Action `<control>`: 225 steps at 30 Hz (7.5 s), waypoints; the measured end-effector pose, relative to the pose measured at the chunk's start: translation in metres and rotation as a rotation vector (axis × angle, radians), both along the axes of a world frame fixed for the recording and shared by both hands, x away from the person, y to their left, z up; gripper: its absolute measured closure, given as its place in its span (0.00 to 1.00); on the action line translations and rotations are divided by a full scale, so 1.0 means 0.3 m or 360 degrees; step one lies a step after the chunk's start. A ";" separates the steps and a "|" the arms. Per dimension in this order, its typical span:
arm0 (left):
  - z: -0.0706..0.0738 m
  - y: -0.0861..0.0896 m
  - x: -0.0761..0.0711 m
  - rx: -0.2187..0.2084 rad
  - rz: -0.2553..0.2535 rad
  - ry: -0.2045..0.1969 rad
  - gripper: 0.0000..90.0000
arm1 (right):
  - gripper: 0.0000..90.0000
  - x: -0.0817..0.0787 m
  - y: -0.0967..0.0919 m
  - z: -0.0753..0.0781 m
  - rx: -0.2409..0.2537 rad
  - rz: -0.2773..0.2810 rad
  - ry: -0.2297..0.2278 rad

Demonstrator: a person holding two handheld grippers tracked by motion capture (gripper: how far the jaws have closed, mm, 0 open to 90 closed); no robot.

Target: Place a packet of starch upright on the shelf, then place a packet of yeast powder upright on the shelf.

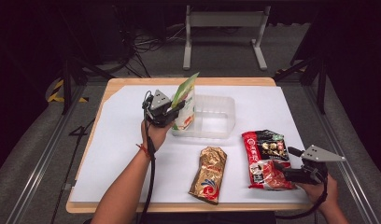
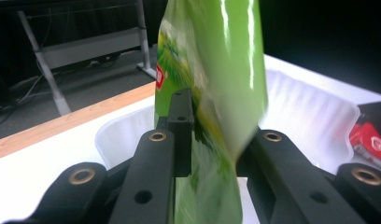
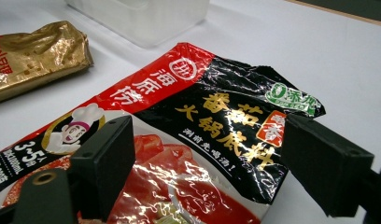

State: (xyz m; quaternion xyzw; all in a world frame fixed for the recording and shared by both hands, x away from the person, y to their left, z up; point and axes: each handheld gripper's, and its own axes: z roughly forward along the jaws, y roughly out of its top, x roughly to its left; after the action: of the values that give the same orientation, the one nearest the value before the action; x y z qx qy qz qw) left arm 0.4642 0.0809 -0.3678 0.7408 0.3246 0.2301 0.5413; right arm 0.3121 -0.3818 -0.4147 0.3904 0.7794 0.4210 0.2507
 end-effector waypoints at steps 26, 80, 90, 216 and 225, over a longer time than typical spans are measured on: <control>0.007 0.152 -0.212 0.0286 -0.0263 0.0003 0.34 | 0.19 0.031 0.028 -0.001 -0.0024 0.0032 0.0000; -0.260 -0.309 -0.117 0.0400 -0.1021 0.0785 0.14 | 0.18 -0.028 0.007 -0.015 -0.0048 0.0054 0.0024; -0.258 -0.298 -0.150 0.0329 -0.0938 0.0700 0.47 | 0.18 -0.031 0.006 -0.016 -0.0044 0.0065 0.0033; 0.131 -0.230 0.046 -0.0036 0.0050 -0.0053 0.94 | 0.19 -0.029 -0.016 -0.007 -0.0044 0.0034 0.0013; 0.105 -0.205 0.015 -0.0082 -0.0018 -0.0051 0.94 | 0.19 -0.026 -0.013 -0.008 -0.0048 0.0036 0.0016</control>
State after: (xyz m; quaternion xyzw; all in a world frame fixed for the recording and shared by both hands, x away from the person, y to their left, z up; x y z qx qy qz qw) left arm 0.4687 0.0195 -0.3364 0.7246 0.3174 0.2304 0.5667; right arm 0.3042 -0.3856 -0.4172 0.3800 0.7913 0.4099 0.2479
